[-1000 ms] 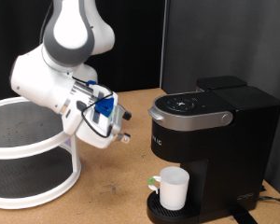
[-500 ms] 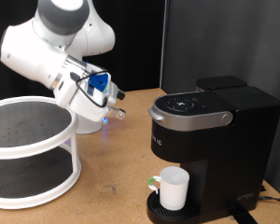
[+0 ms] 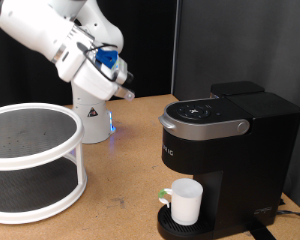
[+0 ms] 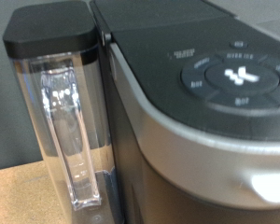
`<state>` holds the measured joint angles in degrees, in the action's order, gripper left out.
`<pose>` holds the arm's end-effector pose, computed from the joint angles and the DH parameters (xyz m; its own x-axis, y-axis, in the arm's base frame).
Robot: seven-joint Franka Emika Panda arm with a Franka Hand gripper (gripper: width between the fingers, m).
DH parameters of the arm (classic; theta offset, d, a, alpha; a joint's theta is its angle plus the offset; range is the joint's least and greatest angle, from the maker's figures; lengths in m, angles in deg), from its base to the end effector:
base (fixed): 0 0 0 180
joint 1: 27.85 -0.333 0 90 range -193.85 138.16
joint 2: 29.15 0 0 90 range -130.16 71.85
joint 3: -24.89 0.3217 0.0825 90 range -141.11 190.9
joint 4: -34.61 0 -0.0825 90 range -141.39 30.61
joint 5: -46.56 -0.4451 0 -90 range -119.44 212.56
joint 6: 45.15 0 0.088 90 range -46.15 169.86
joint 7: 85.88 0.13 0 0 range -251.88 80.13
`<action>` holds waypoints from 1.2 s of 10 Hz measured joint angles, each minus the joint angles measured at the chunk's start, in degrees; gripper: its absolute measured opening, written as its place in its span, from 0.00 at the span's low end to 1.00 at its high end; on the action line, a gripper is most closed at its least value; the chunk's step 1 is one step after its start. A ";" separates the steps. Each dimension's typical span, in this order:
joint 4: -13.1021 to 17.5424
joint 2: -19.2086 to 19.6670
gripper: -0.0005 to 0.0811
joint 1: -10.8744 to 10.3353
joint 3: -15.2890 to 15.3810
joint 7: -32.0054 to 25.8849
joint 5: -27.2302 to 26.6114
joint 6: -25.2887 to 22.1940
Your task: Make a cup of coffee with the keurig machine
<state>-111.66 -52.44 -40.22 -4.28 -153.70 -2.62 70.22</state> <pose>0.4525 -0.0614 0.3608 0.8211 0.1826 0.5408 0.5305 -0.5936 -0.6052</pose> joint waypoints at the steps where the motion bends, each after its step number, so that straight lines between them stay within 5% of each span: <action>1: 0.96 -1.20 0.99 0.03 0.42 2.44 1.50 -0.89; 6: 2.55 -1.98 0.99 -1.16 1.66 2.16 0.56 0.28; 9: 7.39 -0.28 0.99 -1.40 7.76 10.88 12.34 0.54; 12: 13.46 3.26 0.99 -1.61 11.32 16.95 17.74 -2.27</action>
<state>-98.19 -49.18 -41.83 7.04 -136.76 15.13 67.95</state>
